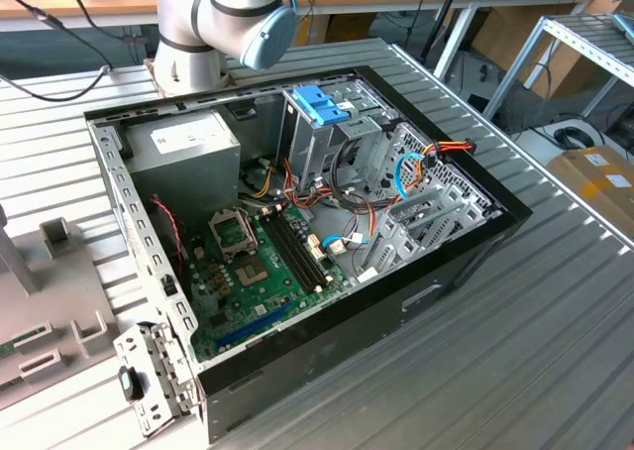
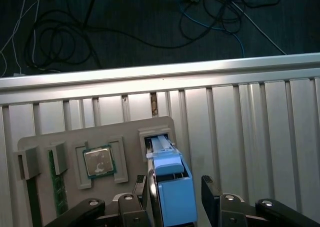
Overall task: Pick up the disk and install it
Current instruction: 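Pick up the disk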
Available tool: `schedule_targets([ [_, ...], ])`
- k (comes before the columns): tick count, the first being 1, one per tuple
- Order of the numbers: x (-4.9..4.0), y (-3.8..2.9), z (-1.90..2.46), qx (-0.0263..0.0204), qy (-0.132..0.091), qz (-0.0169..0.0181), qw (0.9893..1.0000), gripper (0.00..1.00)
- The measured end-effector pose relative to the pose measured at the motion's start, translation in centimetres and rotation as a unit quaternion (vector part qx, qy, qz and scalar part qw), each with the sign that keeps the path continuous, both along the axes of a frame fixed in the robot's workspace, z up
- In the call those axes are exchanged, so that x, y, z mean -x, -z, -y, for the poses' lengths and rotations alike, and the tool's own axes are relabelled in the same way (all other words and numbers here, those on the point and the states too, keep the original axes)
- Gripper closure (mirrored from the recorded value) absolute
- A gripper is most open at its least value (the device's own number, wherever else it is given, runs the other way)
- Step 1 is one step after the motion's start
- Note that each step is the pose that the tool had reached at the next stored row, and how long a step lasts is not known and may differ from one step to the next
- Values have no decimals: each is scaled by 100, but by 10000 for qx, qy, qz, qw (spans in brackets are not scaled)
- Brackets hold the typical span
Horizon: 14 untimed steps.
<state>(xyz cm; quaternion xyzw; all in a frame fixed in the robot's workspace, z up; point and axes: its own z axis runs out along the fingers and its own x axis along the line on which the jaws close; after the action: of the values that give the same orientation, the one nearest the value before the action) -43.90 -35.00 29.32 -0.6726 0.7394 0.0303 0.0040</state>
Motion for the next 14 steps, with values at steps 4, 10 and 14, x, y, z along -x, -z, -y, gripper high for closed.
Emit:
schedule_targets([
  [4,3,13,0,-1,0,1,10000,45],
  [10,40,28,0,-1,0,1,10000,45],
  [14,43,32,0,-1,0,1,10000,45],
])
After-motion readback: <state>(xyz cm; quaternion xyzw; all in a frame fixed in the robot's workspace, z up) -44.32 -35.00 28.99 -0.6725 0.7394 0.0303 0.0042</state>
